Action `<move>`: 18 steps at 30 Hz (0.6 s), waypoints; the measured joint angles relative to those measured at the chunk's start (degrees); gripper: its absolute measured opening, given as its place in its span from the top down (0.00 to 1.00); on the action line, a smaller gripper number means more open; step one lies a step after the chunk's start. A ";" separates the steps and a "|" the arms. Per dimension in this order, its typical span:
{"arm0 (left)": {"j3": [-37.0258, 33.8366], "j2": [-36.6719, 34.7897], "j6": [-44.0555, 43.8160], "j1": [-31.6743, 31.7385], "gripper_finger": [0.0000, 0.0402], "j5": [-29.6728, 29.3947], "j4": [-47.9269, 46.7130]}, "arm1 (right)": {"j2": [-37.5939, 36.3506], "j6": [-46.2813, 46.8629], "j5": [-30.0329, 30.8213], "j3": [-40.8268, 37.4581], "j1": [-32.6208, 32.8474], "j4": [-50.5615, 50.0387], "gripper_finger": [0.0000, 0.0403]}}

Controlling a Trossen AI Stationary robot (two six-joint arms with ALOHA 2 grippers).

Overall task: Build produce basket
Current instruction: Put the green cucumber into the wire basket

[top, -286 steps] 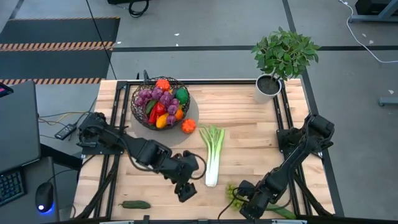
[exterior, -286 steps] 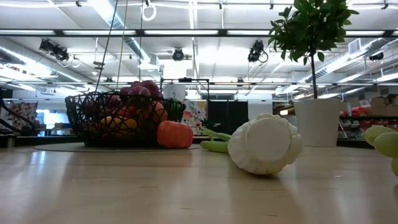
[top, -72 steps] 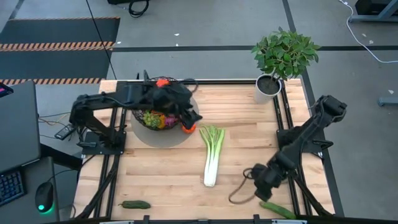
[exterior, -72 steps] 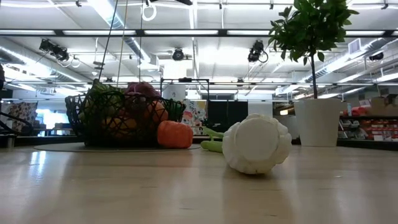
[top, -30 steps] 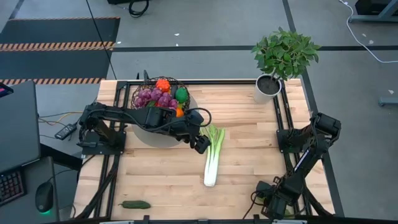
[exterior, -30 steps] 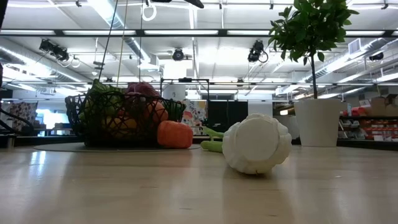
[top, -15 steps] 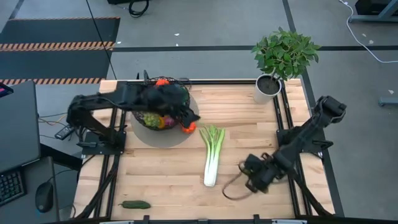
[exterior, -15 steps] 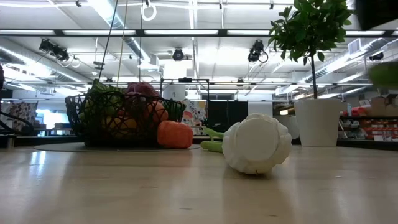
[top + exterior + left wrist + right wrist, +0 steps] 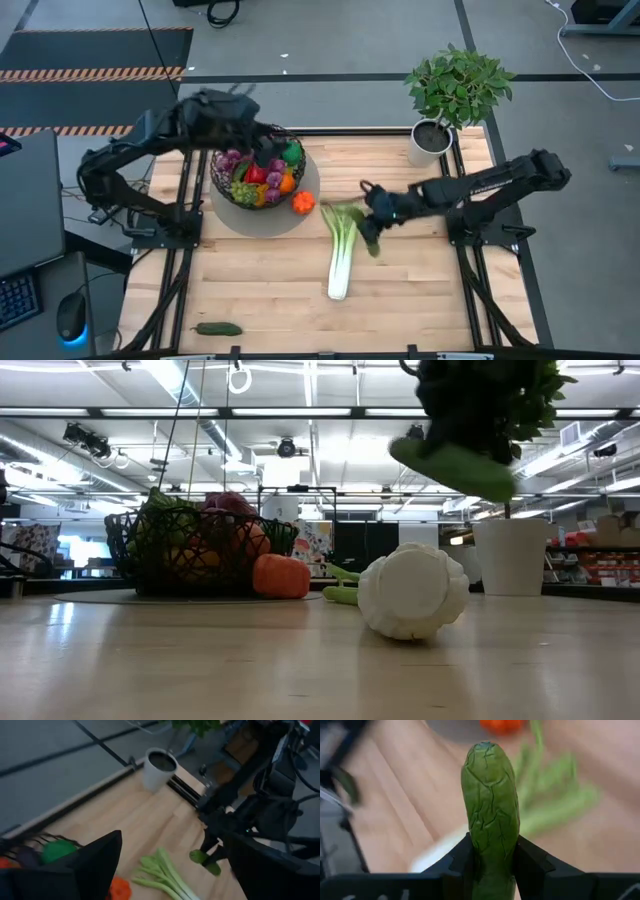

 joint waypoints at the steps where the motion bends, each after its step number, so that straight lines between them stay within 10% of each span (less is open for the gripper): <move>1: 0.00 -0.58 0.96 0.89 0.11 -0.03 -0.02 | -0.26 -1.97 -0.09 0.00 -1.45 2.27 0.72; 18: -0.02 -1.41 4.32 4.69 0.11 -2.13 7.07 | -0.78 -16.31 -10.15 0.00 -17.22 23.36 0.72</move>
